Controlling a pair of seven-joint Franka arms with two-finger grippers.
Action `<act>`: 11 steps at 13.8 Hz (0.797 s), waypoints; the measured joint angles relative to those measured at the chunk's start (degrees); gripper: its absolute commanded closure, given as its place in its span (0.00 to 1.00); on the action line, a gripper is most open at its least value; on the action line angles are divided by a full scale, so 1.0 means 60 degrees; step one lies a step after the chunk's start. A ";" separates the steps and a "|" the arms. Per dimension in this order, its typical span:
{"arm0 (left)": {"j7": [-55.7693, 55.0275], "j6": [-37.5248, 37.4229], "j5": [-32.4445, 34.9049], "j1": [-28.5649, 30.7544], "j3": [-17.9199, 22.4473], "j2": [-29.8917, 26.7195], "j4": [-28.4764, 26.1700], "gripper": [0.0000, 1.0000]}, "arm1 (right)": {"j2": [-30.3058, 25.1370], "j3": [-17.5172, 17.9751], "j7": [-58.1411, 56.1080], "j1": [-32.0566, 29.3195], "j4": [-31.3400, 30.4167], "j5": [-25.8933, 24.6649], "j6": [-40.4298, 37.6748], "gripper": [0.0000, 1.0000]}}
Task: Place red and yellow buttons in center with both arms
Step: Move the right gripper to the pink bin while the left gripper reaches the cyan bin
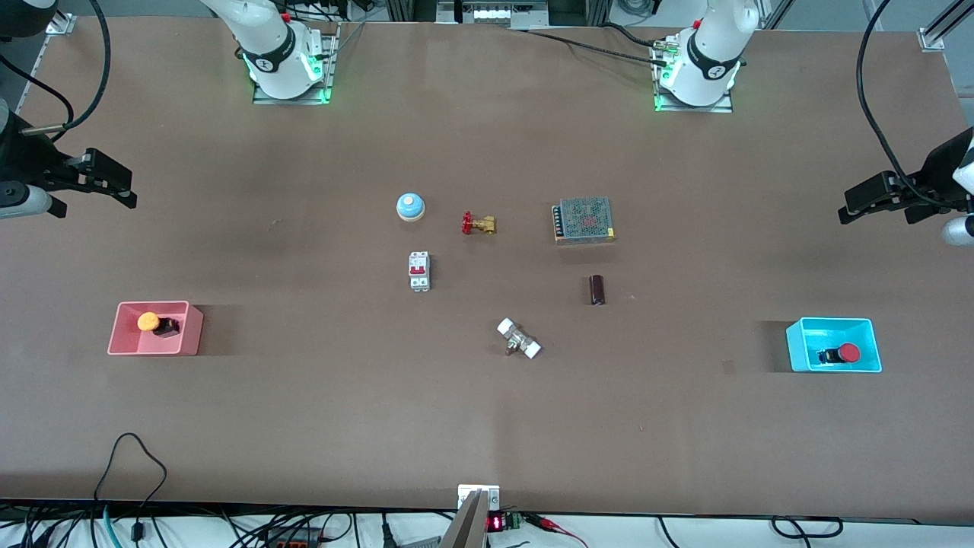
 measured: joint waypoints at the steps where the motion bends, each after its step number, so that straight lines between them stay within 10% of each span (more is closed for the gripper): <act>1: 0.0000 -0.0015 0.0000 0.0000 -0.0001 -0.0004 -0.0008 0.00 | 0.0002 -0.0003 0.0000 0.0000 0.0000 0.0000 -0.0003 0.00; 11: -0.0001 -0.0473 0.0005 0.0086 -0.0010 0.0831 -0.0430 0.00 | 0.0782 -0.0090 0.0000 -0.0138 -0.0050 -0.0079 -0.0105 0.00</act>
